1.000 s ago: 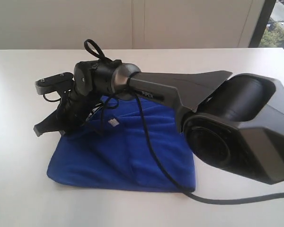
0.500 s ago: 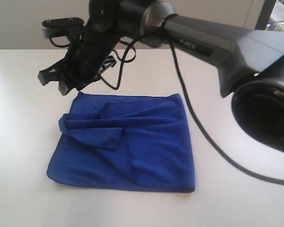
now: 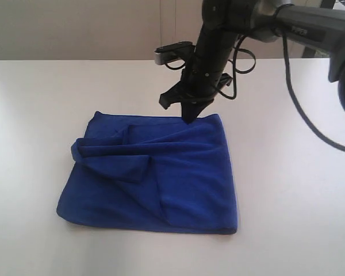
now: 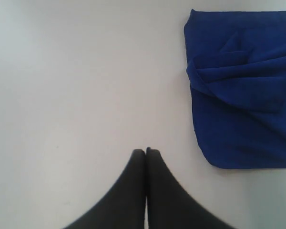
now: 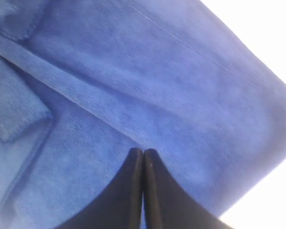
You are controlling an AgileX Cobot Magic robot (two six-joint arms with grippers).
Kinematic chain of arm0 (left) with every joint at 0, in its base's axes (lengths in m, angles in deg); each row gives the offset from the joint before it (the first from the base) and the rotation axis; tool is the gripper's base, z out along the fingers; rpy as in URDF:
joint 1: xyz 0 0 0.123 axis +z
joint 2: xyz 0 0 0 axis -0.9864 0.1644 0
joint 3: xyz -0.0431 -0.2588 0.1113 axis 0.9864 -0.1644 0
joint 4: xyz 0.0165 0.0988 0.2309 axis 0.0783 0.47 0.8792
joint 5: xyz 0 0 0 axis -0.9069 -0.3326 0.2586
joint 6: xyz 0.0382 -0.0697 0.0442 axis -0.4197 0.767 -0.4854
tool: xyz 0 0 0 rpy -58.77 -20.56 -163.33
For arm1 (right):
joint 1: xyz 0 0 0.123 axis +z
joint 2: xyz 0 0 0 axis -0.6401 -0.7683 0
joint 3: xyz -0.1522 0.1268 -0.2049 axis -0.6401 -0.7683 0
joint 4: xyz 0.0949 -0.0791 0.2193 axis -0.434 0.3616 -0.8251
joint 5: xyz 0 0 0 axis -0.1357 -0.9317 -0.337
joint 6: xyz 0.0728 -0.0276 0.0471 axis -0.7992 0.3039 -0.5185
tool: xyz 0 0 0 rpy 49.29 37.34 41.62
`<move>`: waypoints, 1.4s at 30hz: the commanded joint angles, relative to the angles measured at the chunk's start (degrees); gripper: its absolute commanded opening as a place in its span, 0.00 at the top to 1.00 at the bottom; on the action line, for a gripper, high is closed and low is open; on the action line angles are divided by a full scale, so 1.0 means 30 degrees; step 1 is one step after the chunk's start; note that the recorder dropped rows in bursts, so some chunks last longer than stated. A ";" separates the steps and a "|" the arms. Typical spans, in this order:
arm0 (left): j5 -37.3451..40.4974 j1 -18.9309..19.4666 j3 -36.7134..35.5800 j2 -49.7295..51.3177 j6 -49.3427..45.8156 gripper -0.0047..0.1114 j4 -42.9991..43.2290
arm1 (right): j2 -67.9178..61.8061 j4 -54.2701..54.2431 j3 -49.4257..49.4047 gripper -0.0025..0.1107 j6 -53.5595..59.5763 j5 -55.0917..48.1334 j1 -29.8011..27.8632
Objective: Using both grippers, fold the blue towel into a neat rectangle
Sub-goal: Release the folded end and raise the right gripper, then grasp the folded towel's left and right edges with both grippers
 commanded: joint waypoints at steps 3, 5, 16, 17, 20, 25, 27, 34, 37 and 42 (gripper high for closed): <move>0.0064 0.0094 -0.0165 -0.0175 -0.0044 0.96 -0.0106 | 0.2237 -0.0095 -0.2490 0.98 0.0834 0.1312 -0.0807; 0.0064 0.0094 -0.0165 -0.0175 -0.0044 0.96 -0.0106 | 0.2890 -0.0222 -0.3551 0.98 0.0996 0.2048 -0.0852; -0.1173 0.0060 -0.0165 0.0962 -0.1356 0.96 -0.4017 | 0.4106 -0.0174 -0.7390 0.98 0.1900 0.5362 -0.1252; -0.0857 0.0060 -0.0165 0.1563 -0.2674 0.96 -0.5585 | 0.4106 -0.0174 -0.7392 0.98 0.1900 0.5406 -0.1286; -0.1087 0.0009 -0.0604 0.3700 -0.5925 0.96 -0.9140 | 0.4106 -0.0174 -0.7392 0.98 0.2015 0.5756 -0.1393; -0.3336 -0.1855 -0.0978 0.8368 -0.6090 0.96 -0.9386 | 0.4106 -0.0215 -0.7392 0.98 0.1778 0.6146 -0.1419; -0.4465 -0.3043 -0.0978 1.0322 -0.6090 0.96 -0.9356 | 0.4106 -0.0215 -0.7392 0.98 0.1725 0.6479 -0.1419; -0.6506 -0.5848 -0.0978 1.5367 -0.6090 0.96 -0.8388 | 0.3436 -0.0215 -0.7392 0.98 0.1725 0.8786 -0.1419; -0.6936 -0.6209 -0.1010 1.6658 -0.6090 0.96 -0.7836 | 0.2526 -0.0168 -0.7392 0.98 0.1725 0.9226 -0.1419; -0.7245 -0.6213 -0.1010 1.7856 -0.6090 0.96 -0.7640 | 0.1008 0.1277 -0.7392 0.98 0.0618 0.9628 -0.1445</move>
